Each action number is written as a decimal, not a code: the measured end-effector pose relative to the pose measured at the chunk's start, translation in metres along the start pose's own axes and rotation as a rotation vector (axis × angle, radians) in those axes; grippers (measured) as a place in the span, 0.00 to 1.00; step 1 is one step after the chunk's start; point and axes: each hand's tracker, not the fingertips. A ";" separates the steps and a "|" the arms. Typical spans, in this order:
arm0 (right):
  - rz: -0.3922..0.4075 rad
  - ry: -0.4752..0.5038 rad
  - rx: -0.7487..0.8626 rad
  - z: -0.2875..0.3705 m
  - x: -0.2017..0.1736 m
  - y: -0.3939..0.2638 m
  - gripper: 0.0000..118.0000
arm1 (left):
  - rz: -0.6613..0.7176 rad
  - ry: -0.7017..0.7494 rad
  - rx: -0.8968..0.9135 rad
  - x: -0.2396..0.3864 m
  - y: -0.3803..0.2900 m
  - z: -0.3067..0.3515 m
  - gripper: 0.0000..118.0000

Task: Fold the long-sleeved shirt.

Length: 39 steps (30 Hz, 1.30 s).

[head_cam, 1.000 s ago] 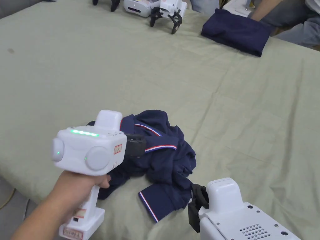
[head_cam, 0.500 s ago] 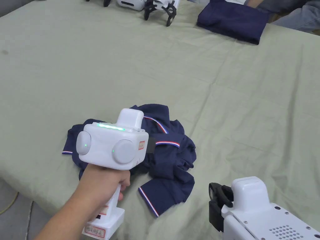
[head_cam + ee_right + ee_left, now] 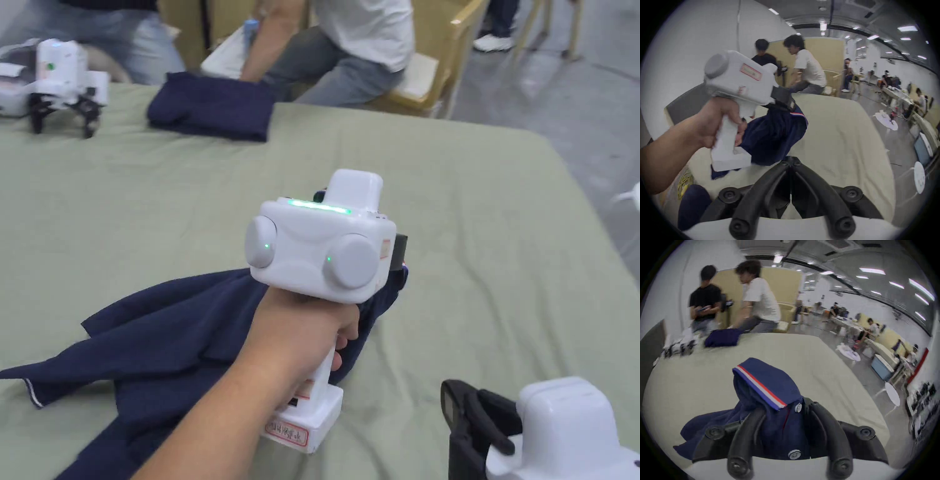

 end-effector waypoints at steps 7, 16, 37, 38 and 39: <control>-0.070 -0.195 -0.053 0.020 0.089 -0.029 0.00 | -0.190 -0.102 -0.118 0.154 -0.029 -0.110 0.22; -0.221 -0.234 -0.126 0.025 0.131 -0.077 0.00 | -0.326 -0.078 -0.297 0.196 -0.114 -0.167 0.21; -0.162 -0.078 0.079 0.112 0.005 -0.132 0.00 | 0.060 0.435 0.109 0.000 -0.267 0.305 0.65; -0.175 -0.072 0.068 0.115 -0.002 -0.134 0.00 | 0.107 0.415 0.087 -0.003 -0.276 0.309 0.52; -0.184 -0.067 0.054 0.120 -0.010 -0.133 0.00 | 0.158 0.376 0.056 -0.006 -0.280 0.309 0.17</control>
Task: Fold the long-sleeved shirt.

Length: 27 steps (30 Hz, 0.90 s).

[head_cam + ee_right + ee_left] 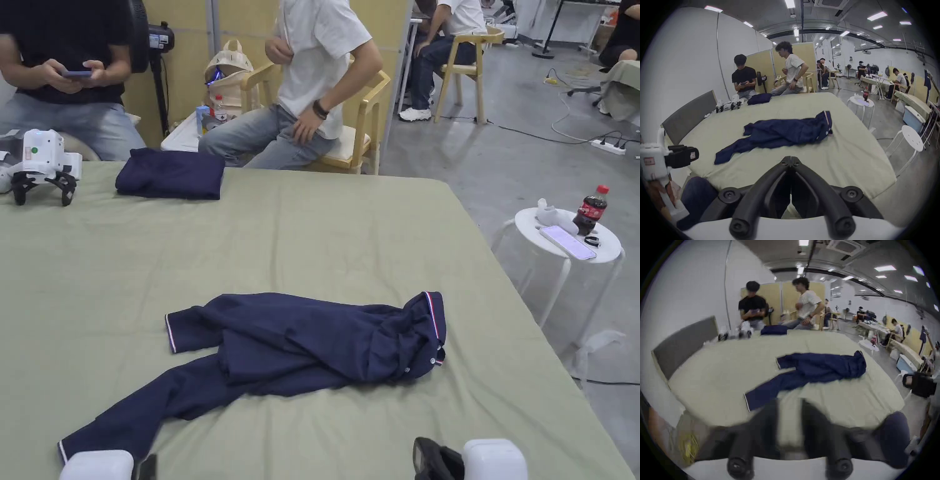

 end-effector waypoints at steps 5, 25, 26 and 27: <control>-0.004 0.008 -0.048 -0.004 -0.007 -0.012 0.00 | -0.062 -0.015 -0.016 0.009 -0.008 -0.008 0.00; -0.038 -0.087 -0.245 -0.331 0.163 0.155 0.98 | -0.082 -0.102 -0.114 0.044 0.062 -0.169 0.00; -0.030 -0.107 -0.281 -0.350 0.169 0.156 0.98 | -0.084 -0.098 -0.117 0.044 0.062 -0.174 0.00; -0.012 -0.150 -0.325 -0.368 0.173 0.154 0.98 | -0.084 -0.096 -0.120 0.044 0.062 -0.178 0.00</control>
